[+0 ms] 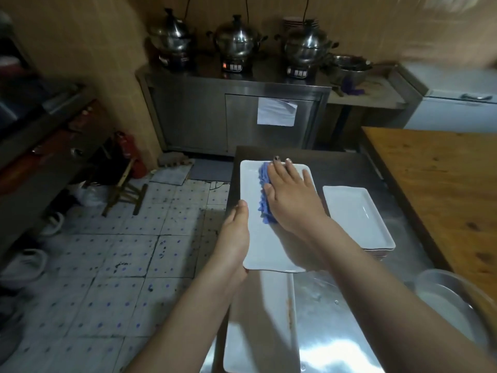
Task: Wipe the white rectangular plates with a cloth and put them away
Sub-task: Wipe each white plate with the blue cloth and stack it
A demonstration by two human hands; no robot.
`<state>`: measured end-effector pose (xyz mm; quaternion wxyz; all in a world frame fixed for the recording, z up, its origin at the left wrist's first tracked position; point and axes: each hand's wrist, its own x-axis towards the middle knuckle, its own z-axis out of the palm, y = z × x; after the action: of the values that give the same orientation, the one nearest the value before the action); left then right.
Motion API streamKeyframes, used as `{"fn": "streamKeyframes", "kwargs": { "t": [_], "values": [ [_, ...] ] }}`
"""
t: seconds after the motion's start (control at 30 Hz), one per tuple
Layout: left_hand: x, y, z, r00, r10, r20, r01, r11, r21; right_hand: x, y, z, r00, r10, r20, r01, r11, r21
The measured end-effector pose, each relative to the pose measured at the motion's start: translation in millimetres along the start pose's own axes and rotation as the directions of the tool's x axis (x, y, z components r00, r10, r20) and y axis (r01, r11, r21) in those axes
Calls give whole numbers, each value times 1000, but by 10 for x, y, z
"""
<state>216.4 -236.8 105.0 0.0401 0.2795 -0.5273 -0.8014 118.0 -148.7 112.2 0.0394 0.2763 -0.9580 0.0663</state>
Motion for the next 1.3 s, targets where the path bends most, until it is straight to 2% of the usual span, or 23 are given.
{"fn": "streamKeyframes", "kwargs": {
  "t": [0.07, 0.17, 0.3, 0.4, 0.5, 0.63, 0.73, 0.9, 1.07, 1.17, 1.3],
  "values": [
    [8, 8, -27, 1000, -16, -22, 16, 1000, -5, -203, -4, 42, 1000, 15, -10, -15, 999, 28],
    [11, 15, -57, 998, -41, -48, 43, 999, 32, -509, -165, 117, 996, -79, 28, 75, 991, 112],
    [-15, 33, -26, 999, -33, -23, 36, 989, 146, -339, -337, 39, 992, -123, 0, 120, 967, 223],
    [-35, 54, -6, 999, 18, 35, -24, 986, 167, -56, -252, -79, 984, -158, -76, 167, 979, 115],
    [-34, 59, -19, 995, 55, 89, -68, 988, 140, 94, -87, -119, 990, -106, -88, 107, 994, -2],
    [-64, 57, -36, 991, 95, 93, -104, 989, 103, 77, 134, -98, 997, 40, -73, -48, 993, -107],
    [-75, 78, -55, 990, 106, 93, -116, 986, 117, -40, 293, -114, 988, 144, -54, -149, 980, -128],
    [-79, 135, -45, 986, 147, 80, -157, 978, 135, -263, 300, -143, 976, 216, -38, -218, 974, -66],
    [-24, 240, -48, 978, 209, 6, -208, 971, 122, -677, 101, -18, 989, 147, -34, -147, 989, -5],
    [-25, 241, -46, 977, 214, 7, -213, 970, 119, -888, 53, 25, 992, 127, 18, -128, 990, 58],
    [-55, 201, -32, 982, 189, 21, -190, 977, 92, -1016, 2, 25, 999, 1, 54, -6, 995, 101]
  ]
}}
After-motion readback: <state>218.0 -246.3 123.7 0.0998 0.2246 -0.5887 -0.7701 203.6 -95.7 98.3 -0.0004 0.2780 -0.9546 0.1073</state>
